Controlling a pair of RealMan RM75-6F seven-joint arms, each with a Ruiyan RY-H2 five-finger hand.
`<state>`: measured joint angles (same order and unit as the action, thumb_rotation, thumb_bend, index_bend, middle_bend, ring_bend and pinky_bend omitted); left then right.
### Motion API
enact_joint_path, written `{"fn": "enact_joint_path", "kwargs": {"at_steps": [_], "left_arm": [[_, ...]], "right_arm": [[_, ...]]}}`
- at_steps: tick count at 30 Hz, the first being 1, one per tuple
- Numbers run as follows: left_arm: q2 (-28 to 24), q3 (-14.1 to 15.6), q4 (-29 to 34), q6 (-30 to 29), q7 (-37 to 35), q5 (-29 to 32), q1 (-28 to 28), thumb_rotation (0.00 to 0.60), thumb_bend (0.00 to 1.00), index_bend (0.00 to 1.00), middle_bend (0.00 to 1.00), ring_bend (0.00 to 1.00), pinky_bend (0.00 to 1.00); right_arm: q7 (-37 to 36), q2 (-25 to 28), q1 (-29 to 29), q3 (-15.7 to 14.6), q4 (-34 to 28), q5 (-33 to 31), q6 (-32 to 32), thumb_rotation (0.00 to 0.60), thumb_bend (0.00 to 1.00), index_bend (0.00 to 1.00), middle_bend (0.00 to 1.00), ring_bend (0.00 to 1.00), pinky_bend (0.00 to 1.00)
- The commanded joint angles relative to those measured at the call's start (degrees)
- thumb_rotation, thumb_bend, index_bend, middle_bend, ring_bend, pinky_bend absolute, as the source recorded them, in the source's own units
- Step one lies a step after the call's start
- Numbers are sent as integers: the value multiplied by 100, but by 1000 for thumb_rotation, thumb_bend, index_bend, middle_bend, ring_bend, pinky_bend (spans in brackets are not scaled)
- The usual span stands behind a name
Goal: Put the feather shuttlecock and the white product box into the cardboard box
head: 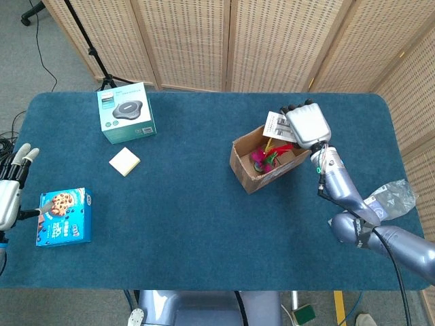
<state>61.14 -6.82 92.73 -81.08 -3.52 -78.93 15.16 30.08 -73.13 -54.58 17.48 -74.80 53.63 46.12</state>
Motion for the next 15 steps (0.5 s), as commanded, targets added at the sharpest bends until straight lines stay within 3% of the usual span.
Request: {"fn": "enact_joint_path", "kwargs": {"at_steps": [1, 7, 9, 12, 14, 15], "left_arm": [[4, -10, -7, 24, 2, 5, 3, 600, 0, 0, 0, 0, 0], [7, -46, -40, 107, -12, 43, 14, 600, 0, 0, 0, 0, 0], [10, -59, -42, 124, -5, 58, 14, 600, 0, 0, 0, 0, 0], [11, -72, -42, 138, 0, 57, 11, 600, 0, 0, 0, 0, 0], [13, -75, -43, 143, 5, 55, 8, 600, 0, 0, 0, 0, 0], [15, -75, -43, 150, 9, 53, 8, 600, 0, 0, 0, 0, 0]], "right_arm": [[239, 4, -85, -212, 165, 286, -14, 600, 388, 556, 645, 598, 303], [499, 12, -175, -712, 575, 1483, 243, 600, 388, 592, 642, 588, 303], [537, 23, -191, -825, 658, 1680, 222, 600, 381, 568, 588, 544, 303], [809, 98, -181, -989, 630, 1728, 85, 600, 339, 297, 289, 284, 277], [918, 126, -166, -999, 551, 1703, 107, 600, 218, 59, 54, 64, 193], [984, 138, -155, -1010, 516, 1733, 164, 600, 162, 21, 19, 27, 167]]}}
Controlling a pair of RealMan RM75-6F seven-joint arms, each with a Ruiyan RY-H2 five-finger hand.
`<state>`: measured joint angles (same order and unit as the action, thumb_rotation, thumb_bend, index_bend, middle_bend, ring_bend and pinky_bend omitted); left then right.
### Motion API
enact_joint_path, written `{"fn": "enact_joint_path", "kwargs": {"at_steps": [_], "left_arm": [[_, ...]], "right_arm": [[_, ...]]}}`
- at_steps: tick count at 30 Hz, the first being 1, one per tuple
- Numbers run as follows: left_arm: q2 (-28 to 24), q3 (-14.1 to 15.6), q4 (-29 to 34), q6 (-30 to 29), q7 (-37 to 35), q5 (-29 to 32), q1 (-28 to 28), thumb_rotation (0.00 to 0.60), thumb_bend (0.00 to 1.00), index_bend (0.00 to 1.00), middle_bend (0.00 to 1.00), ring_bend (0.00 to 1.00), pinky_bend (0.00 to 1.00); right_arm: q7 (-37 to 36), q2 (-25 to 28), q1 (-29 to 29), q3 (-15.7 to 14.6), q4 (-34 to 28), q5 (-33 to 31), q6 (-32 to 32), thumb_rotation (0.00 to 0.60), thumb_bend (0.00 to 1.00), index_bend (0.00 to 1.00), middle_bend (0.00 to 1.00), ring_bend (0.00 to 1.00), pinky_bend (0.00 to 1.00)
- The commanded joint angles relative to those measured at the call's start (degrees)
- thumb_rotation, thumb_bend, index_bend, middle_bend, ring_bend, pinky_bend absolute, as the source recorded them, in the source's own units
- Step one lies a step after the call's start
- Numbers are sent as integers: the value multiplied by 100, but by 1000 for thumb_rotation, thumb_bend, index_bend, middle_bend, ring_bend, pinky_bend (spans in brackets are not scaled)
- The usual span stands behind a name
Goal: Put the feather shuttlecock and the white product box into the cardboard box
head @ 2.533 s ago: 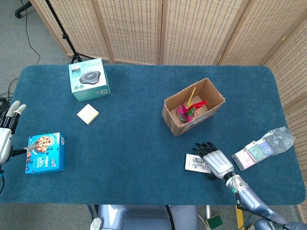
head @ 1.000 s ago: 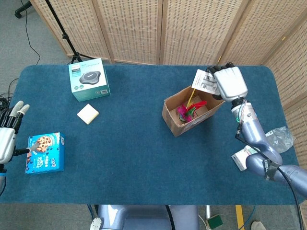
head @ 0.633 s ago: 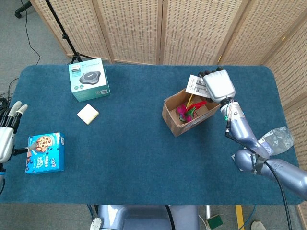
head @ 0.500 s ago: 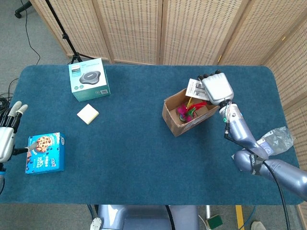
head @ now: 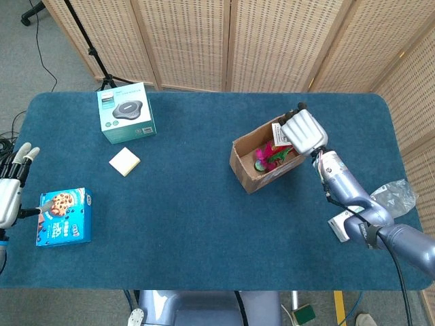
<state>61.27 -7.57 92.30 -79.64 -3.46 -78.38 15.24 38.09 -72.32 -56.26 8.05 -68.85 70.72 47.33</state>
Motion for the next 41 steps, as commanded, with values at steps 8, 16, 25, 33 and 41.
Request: {"fn": "enact_joint_path", "kwargs": {"at_steps": [8, 16, 25, 33, 41], "left_arm": [[5, -5, 17, 35, 7, -44, -1, 600, 0, 0, 0, 0, 0], [-35, 9, 57, -10, -63, -155, -35, 600, 0, 0, 0, 0, 0], [-98, 98, 157, -149, -155, -407, -128, 600, 0, 0, 0, 0, 0], [-87, 302, 322, -549, -76, -585, -475, 600, 0, 0, 0, 0, 0], [-25, 492, 265, -978, -76, -785, -848, 600, 0, 0, 0, 0, 0]], "right_arm": [[359, 169, 127, -80, -293, 424, 594, 600, 53, 0, 0, 0, 56], [615, 758, 530, 52, -1252, 704, 1572, 600, 53, 0, 0, 0, 55], [-114, 1606, 1719, -106, -2728, 1200, 3065, 600, 33, 0, 0, 0, 55], [-1827, 1443, 3005, -771, -2867, 2025, 4242, 600, 0, 0, 0, 0, 55], [-3136, 824, 4038, -1217, -2231, 2099, 4813, 600, 0, 0, 0, 0, 53]]}}
